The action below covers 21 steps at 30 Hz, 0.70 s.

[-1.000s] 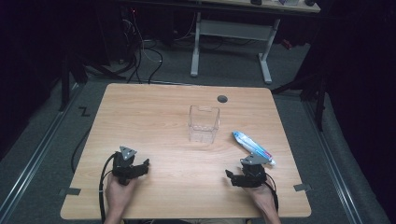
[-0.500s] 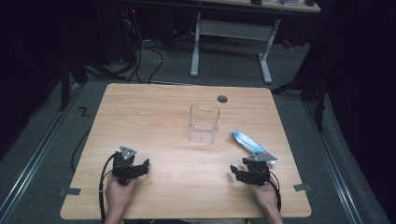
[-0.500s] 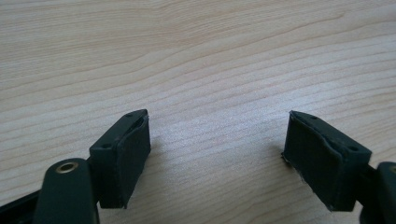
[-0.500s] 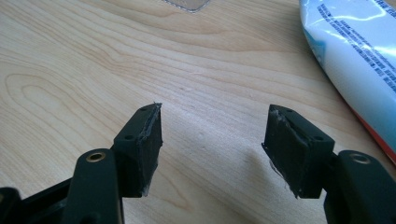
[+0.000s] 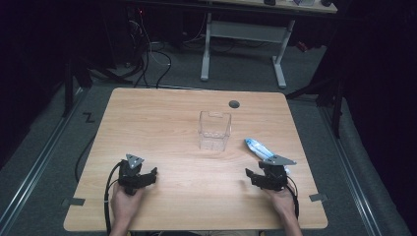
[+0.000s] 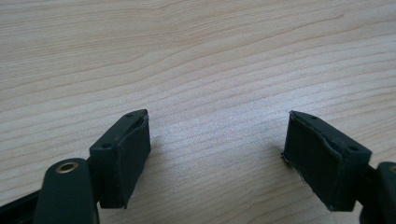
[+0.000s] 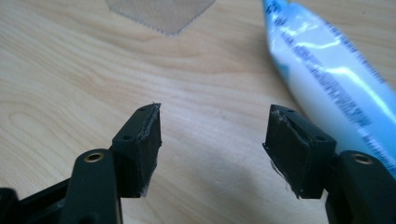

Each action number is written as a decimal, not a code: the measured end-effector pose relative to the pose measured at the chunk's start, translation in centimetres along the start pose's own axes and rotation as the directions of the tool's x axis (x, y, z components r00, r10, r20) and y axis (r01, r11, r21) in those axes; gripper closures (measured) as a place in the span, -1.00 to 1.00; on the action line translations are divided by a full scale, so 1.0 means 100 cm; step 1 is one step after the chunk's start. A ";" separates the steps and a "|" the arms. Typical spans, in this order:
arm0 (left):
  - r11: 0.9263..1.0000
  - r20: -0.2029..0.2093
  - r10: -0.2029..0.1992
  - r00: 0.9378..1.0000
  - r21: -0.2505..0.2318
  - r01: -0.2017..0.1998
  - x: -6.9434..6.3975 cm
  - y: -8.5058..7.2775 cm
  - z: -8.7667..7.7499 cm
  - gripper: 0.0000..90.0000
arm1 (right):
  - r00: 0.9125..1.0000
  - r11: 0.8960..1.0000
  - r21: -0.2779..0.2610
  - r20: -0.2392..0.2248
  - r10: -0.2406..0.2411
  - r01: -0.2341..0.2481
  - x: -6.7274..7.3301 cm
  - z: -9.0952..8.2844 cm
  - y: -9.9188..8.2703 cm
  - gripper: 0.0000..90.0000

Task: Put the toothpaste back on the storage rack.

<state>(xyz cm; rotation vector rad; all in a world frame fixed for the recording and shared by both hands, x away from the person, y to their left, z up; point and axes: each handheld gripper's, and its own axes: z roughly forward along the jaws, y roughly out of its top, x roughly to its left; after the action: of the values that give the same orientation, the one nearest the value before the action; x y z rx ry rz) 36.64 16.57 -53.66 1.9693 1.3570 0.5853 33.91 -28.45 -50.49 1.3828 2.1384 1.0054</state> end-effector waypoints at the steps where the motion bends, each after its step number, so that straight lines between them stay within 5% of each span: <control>1: 1.000 0.000 0.000 1.000 0.000 0.000 0.000 0.000 0.000 -0.49 | 1.000 1.000 -0.013 -0.002 0.011 -0.011 -0.003 -0.001 0.002 -0.22; 10: 1.000 0.000 0.000 1.000 0.000 0.000 0.000 0.000 0.000 -0.49 | 0.999 0.999 0.027 0.017 0.036 -0.036 -0.023 -0.007 0.018 -0.24; 12: 1.000 0.000 0.000 1.000 0.000 0.000 0.000 0.000 0.000 -0.49 | 0.998 0.998 0.024 -0.008 0.059 -0.059 -0.026 -0.008 0.020 -0.24; 14: 1.000 0.000 0.000 1.000 0.000 0.000 0.000 0.000 0.000 -0.49 | 0.991 0.994 -0.028 -0.084 0.101 -0.104 -0.032 -0.009 0.022 -0.24; 18: 1.000 0.000 0.000 1.000 0.000 0.000 0.000 0.000 0.000 -0.49 | 0.995 0.997 -0.003 -0.062 0.082 -0.083 -0.033 -0.004 0.027 -0.22; 21: 1.000 0.000 0.000 1.000 0.000 0.000 0.000 0.000 0.000 -0.49 | 1.000 1.000 0.010 0.000 0.019 -0.019 -0.032 0.002 0.034 -0.22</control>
<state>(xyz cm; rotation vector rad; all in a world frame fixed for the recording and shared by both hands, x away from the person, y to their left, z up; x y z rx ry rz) 36.63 16.57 -53.66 1.9694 1.3571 0.5852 37.48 -30.39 -48.23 1.4105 2.1366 1.0041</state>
